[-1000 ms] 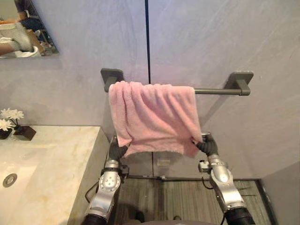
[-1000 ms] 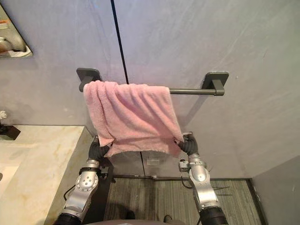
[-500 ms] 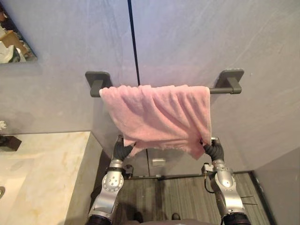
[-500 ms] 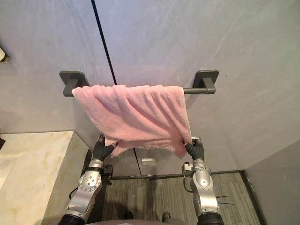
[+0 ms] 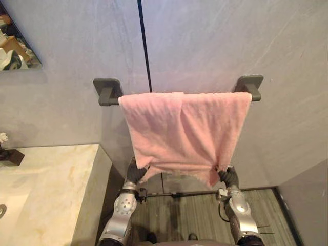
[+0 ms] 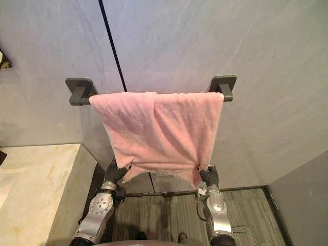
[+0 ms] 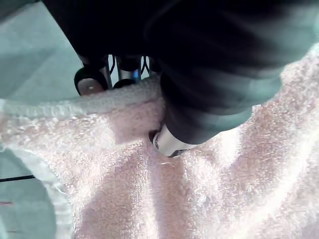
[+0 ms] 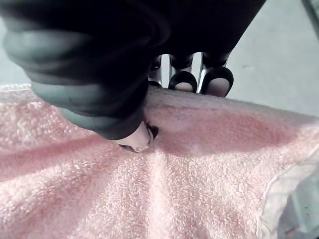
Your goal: Organize washtable
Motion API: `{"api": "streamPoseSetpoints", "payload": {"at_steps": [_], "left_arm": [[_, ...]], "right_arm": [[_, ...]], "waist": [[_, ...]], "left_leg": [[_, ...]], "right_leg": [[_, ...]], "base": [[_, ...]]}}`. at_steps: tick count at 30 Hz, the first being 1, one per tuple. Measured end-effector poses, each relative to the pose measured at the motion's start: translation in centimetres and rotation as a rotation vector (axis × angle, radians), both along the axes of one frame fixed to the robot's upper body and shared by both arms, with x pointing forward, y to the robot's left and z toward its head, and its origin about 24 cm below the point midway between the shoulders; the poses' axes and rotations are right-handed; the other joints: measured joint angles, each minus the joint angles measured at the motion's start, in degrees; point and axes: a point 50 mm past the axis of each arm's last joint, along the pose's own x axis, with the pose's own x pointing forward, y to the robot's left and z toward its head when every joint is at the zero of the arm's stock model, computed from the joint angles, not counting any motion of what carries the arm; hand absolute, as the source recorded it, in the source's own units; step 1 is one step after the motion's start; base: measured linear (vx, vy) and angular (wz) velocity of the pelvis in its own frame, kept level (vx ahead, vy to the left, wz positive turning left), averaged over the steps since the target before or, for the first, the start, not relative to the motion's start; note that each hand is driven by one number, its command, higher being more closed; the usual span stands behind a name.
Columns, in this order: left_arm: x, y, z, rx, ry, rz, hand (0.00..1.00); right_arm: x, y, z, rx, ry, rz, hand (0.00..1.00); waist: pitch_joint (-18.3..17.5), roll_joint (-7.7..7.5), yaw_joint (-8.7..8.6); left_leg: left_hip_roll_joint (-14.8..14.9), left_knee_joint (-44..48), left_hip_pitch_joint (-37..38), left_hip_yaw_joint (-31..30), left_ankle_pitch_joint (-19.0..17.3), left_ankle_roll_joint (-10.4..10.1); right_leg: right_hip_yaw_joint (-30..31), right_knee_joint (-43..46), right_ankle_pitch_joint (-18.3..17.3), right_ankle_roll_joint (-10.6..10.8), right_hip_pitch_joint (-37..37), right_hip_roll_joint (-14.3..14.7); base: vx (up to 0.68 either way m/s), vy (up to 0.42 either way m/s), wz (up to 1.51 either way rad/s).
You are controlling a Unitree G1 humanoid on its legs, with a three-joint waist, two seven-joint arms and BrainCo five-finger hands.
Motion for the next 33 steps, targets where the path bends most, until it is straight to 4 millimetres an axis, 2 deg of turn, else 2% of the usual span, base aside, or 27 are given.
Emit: {"api": "streamPoseSetpoints", "payload": {"at_steps": [1, 2, 6, 7, 15, 24, 33], "left_arm": [[-0.2, 0.0, -0.3, -0.007, 0.021, 0.001, 1.00], [-0.3, 0.0, -0.5, -0.011, 0.028, 0.004, 1.00], [-1.0, 0.4, -1.3, -0.017, 0.069, 0.025, 1.00], [-1.0, 0.6, -1.3, -0.017, 0.071, 0.036, 0.00], [-1.0, 1.7, -1.2, -0.041, 0.062, 0.116, 0.00], [-0.5, 2.8, 0.1, -0.041, 0.000, 0.177, 0.00], [-1.1, 4.1, -0.2, -0.064, 0.011, 0.241, 0.00]], "right_arm": [[-0.2, 0.0, -0.4, -0.002, 0.021, 0.003, 1.00], [-0.3, 0.1, -0.5, -0.006, 0.032, 0.007, 0.00], [-0.7, 0.0, -1.3, -0.017, 0.080, 0.012, 0.00], [-0.8, 0.0, -1.3, -0.028, 0.085, 0.015, 0.00], [-1.1, -0.6, -1.4, -0.066, 0.095, 0.000, 0.00], [-1.1, -1.2, -0.6, -0.096, 0.062, -0.036, 0.00], [-1.3, -3.2, 0.2, -0.122, 0.031, -0.120, 0.00]], "waist": [[0.00, 0.00, 0.00], [0.00, 0.00, 0.00], [-0.01, 0.03, 0.02], [-0.01, 0.03, 0.05], [-0.02, 0.01, -0.02], [0.01, -0.05, 0.23], [0.02, -0.14, 0.08]], "left_leg": [[-0.03, 0.00, 0.00, 0.00, 0.00, 0.00], [-0.06, 0.00, 0.00, 0.00, 0.00, 0.00], [-0.35, 0.00, 0.00, 0.00, 0.00, 0.00], [-0.38, 0.00, 0.00, -0.06, 0.00, 0.00], [-0.73, -0.01, 0.12, -1.15, 0.03, 0.04], [-0.72, 0.00, 0.18, -1.52, 0.01, 0.05], [-0.69, 0.00, 0.19, -1.51, 0.01, 0.05]], "right_leg": [[-0.08, 0.00, 0.02, -0.03, 0.00, 0.01], [-0.11, -0.01, 0.03, -0.05, 0.01, 0.01], [-0.28, -0.08, 0.10, -0.17, 0.08, -0.05], [-0.39, -0.10, 0.10, -0.17, 0.12, -0.08], [-1.73, -0.46, 0.02, -0.05, 0.52, -0.65], [-2.05, -0.88, 0.00, 0.00, 1.01, -0.87], [-2.08, -0.88, 0.00, -0.01, 1.02, -0.86]], "base": [[0.00, 0.000, 0.00], [0.00, 0.000, 0.00], [0.00, 0.000, 0.00], [0.00, 0.000, 0.00], [0.00, -0.001, 0.07], [0.00, -0.001, 0.02], [0.00, 0.000, 0.00]]}}
